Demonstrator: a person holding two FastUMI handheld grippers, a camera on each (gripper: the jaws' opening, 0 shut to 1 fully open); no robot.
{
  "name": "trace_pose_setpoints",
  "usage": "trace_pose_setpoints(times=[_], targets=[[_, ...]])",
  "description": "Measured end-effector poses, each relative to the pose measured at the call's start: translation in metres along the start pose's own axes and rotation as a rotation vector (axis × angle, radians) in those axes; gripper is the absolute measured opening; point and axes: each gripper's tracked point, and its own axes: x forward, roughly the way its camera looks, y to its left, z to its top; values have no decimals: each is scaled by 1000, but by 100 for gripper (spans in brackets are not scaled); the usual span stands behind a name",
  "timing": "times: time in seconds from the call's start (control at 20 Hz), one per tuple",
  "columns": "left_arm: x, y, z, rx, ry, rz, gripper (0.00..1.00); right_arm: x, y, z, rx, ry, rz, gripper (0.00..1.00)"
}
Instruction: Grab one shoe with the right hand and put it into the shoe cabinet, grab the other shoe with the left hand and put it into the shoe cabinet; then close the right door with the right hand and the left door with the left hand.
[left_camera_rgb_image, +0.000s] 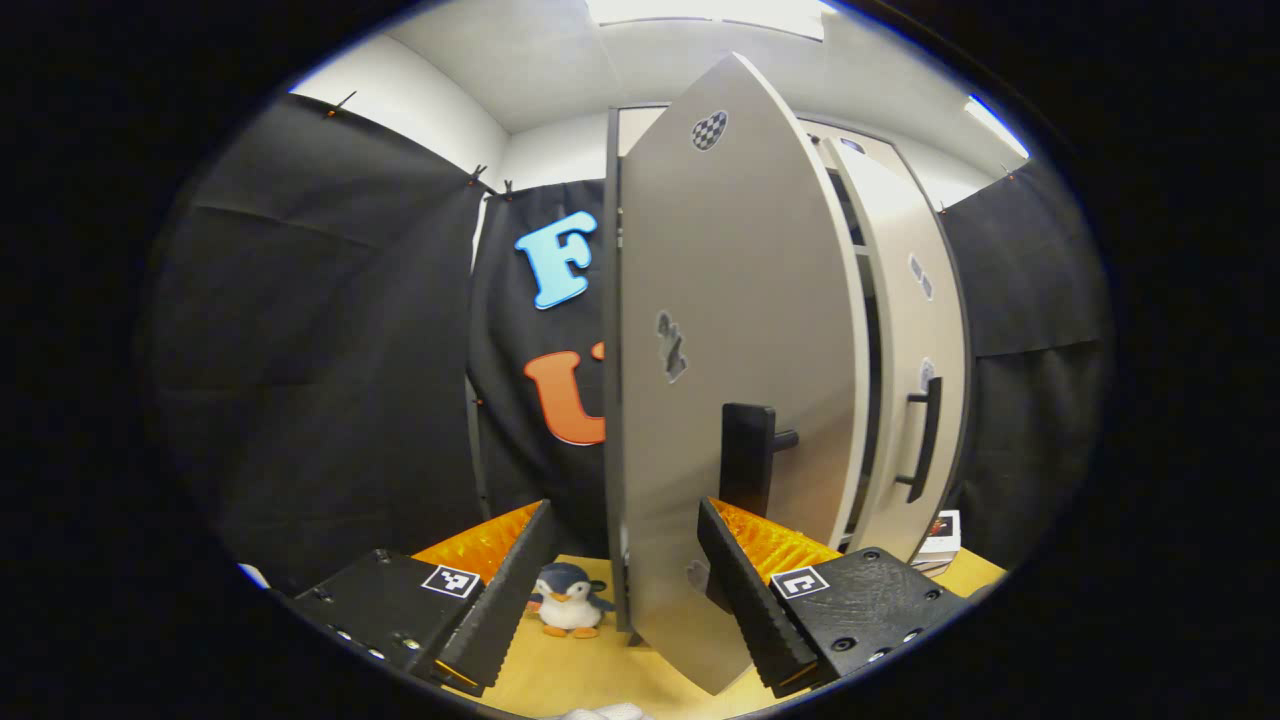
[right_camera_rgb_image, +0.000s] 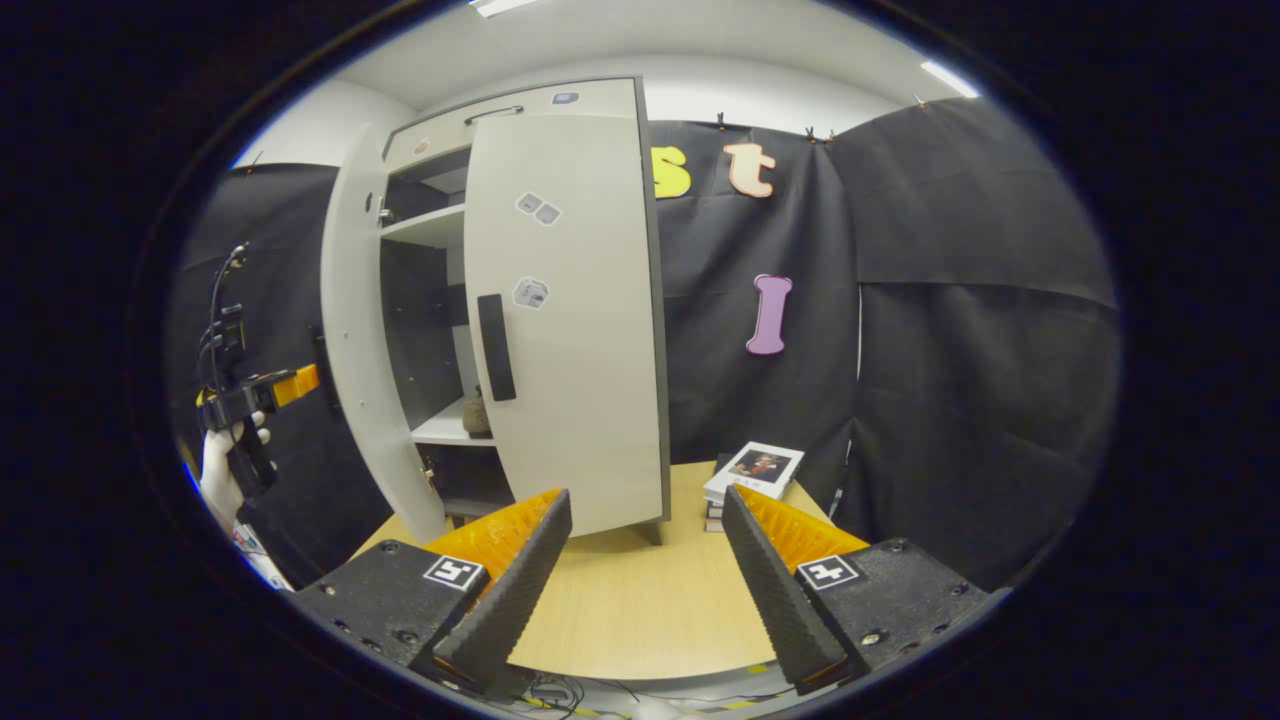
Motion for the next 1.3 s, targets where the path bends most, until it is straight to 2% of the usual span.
trace_pose_setpoints(times=[0.05,0.1,0.15,0.2,0.25,0.3,0.55,0.6,0.65,0.7,1.0,1.15,1.3], targets=[[2,-11,0,13,4,-14,100,-4,-1,1,-5,-2,3,99],[2,-20,-1,22,11,-20,92,-8,-2,3,-6,-5,8,99],[1,-29,-2,27,18,-30,96,-12,-3,5,-7,-11,13,99],[-4,-36,-2,27,21,-36,89,-17,-5,8,-11,-17,13,99],[-10,-42,1,23,18,-34,100,-21,-10,10,-15,-23,9,99],[-16,-47,3,20,17,-34,96,-26,-13,12,-19,-29,5,99],[-77,-69,6,-2,34,-22,96,-46,-24,20,-2,-54,36,99],[-91,-77,4,-18,48,-37,100,-51,-27,23,11,-67,41,99],[-107,-81,0,-32,60,-38,96,-57,-29,27,23,-79,50,99],[-121,-84,-1,-36,68,-30,96,-61,-30,28,28,-84,61,99],[-202,-99,-7,-15,108,25,96,-81,-44,28,-1,-125,91,99],[-229,-108,-3,19,106,37,96,-88,-44,24,11,-118,104,99],[-244,-112,0,11,98,33,96,-98,-48,29,28,-133,81,99]])
